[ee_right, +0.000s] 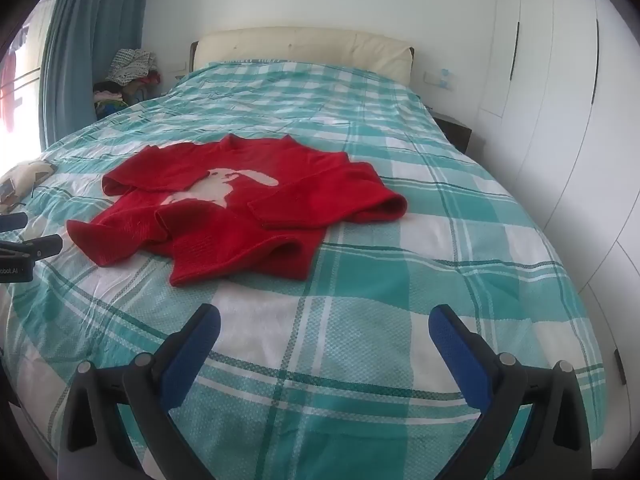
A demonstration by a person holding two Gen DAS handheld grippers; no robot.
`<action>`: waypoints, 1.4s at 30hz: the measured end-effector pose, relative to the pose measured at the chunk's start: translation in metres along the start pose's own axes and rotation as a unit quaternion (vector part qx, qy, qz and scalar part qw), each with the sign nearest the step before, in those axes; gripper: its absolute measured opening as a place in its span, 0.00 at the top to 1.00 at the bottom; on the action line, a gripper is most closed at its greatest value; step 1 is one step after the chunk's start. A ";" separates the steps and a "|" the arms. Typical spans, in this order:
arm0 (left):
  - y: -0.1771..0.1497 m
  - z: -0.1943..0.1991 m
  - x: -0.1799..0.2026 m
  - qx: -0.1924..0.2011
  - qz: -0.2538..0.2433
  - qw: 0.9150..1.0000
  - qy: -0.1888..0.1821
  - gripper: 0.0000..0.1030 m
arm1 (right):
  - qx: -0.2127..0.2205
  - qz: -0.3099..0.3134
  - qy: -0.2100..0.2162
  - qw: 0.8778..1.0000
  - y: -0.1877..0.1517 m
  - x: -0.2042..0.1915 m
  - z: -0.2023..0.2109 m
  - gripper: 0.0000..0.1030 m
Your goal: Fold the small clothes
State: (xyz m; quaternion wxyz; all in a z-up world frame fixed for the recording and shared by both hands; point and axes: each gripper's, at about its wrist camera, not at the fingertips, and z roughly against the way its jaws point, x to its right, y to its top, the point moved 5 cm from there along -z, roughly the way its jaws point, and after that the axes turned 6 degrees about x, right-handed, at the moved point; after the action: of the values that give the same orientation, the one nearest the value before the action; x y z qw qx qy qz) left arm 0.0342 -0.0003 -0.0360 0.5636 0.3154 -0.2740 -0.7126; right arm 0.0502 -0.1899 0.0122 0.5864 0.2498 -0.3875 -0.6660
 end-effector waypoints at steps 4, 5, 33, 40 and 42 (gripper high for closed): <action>0.002 0.001 0.000 0.004 0.000 1.000 0.000 0.00 | -0.001 0.002 0.000 1.000 0.001 -0.001 -0.001 0.00; 0.004 0.004 0.000 0.004 -0.001 1.000 0.001 0.00 | -0.001 0.002 0.001 1.000 0.001 -0.002 -0.001 0.00; 0.008 0.004 -0.003 0.005 0.030 0.999 -0.020 0.00 | -0.002 0.003 0.001 1.000 -0.001 -0.004 -0.002 0.00; 0.007 0.000 -0.008 -0.011 0.032 0.999 -0.016 0.00 | -0.003 0.004 -0.002 1.000 0.000 -0.003 -0.003 0.00; 0.006 0.000 -0.009 -0.012 0.031 0.999 -0.013 0.00 | -0.002 0.002 -0.004 1.000 0.000 -0.007 -0.003 0.00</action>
State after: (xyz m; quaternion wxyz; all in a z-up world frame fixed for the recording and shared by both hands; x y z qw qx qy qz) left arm 0.0398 0.0073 -0.0303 0.5851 0.2906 -0.2827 -0.7023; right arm 0.0535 -0.1840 0.0098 0.5870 0.2454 -0.3890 -0.6662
